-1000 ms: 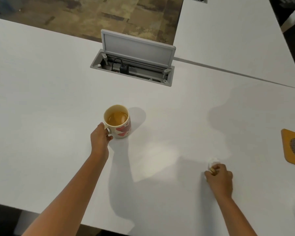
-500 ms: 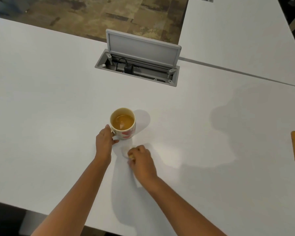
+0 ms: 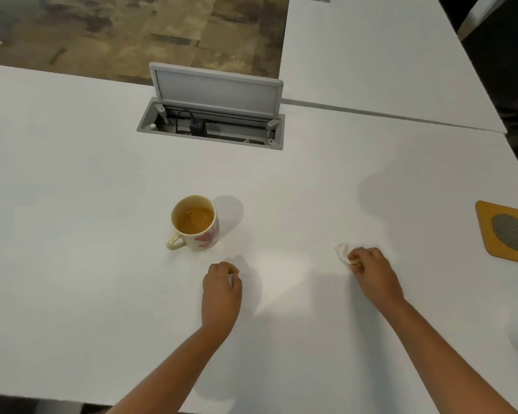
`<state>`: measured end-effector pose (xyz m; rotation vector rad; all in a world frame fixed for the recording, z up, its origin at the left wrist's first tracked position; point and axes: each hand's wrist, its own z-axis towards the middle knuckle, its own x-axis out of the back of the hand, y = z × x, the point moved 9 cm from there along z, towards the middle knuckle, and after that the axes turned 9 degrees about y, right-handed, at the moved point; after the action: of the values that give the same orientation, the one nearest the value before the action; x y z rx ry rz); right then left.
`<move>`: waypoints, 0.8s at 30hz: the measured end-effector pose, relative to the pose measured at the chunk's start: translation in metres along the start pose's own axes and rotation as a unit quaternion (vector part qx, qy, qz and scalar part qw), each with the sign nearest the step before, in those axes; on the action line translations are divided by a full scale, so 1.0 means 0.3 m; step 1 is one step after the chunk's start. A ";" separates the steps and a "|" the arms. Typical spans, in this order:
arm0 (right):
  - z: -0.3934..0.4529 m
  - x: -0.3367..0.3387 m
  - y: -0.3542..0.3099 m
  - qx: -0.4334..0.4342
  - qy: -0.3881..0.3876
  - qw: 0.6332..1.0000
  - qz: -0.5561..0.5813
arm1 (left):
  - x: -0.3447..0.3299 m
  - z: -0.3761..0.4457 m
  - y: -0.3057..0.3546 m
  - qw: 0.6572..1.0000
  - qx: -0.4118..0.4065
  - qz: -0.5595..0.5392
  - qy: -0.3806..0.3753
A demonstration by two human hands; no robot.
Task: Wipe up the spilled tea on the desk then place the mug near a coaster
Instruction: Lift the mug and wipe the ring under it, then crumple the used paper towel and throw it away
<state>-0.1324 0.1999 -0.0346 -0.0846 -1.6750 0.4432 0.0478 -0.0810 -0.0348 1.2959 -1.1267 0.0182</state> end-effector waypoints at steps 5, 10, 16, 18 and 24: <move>-0.107 0.085 0.209 -0.167 0.023 0.982 -0.090 | -0.089 0.003 0.115 0.995 -0.052 0.055 -0.063; -0.260 -0.007 0.017 -0.180 -0.020 0.982 -0.051 | -0.126 -0.032 0.112 0.993 -0.028 0.012 -0.116; -0.296 -0.214 -0.384 -0.107 -0.120 0.980 0.119 | -0.115 -0.062 0.081 0.984 0.042 -0.061 -0.163; -0.270 -0.239 -0.454 -0.159 -0.166 0.933 0.276 | -0.086 -0.054 0.079 0.984 0.055 -0.072 -0.156; -0.229 -0.198 -0.520 -0.228 -0.188 0.795 0.529 | -0.034 -0.029 0.071 0.986 0.072 -0.070 -0.137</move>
<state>-0.0257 0.0542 -0.0319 -1.4337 -1.9787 0.9091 0.0358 -0.0615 -0.0246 1.5381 -1.2816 -0.1911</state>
